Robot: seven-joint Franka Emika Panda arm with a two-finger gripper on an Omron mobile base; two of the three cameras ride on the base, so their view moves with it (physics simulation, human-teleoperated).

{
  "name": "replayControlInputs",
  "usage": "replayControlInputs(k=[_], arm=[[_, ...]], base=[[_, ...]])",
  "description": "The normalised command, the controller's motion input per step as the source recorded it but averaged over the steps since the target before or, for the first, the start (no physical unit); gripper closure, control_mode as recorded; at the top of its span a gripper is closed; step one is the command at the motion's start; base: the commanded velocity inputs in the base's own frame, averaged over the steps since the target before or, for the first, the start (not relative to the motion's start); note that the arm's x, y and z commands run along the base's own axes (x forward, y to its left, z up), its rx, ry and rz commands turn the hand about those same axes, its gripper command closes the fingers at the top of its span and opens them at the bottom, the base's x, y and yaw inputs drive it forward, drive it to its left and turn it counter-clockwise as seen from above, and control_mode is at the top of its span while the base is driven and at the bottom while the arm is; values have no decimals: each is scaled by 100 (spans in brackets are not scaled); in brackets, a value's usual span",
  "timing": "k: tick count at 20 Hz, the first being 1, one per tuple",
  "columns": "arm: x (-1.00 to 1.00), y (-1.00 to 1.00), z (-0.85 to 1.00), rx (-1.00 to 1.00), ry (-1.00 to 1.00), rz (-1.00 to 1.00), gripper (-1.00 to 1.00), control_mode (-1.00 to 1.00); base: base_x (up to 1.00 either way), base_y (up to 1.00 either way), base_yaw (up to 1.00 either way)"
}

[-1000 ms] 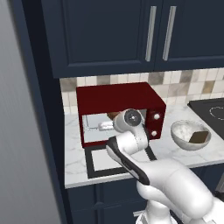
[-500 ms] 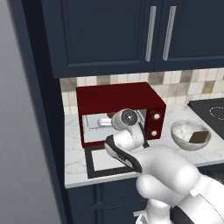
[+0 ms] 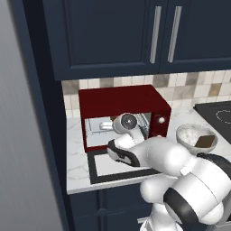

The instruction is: Pick up the heated bread from the toaster oven and place it in the bowl. Then move the bread bowl to the dining counter.

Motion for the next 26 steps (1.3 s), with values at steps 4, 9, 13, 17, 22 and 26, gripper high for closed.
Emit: replayControlInputs(k=[4, 9, 13, 17, 22, 26], arm=[[26, 0, -19, 0, 0, -2, -100, -100], [27, 0, -20, 0, 0, -3, -100, -100], [19, 0, -20, 0, 0, -3, -100, -100], [13, 0, -24, 0, 0, -2, -100, -100], [9, 0, -19, 0, 0, -2, -100, -100], [0, 0, -5, 0, 12, -1, -100, -100]], base=[[0, 0, 0], [0, 0, 0], [0, 0, 0], [0, 0, 0], [0, 0, 0], [0, 0, 0]])
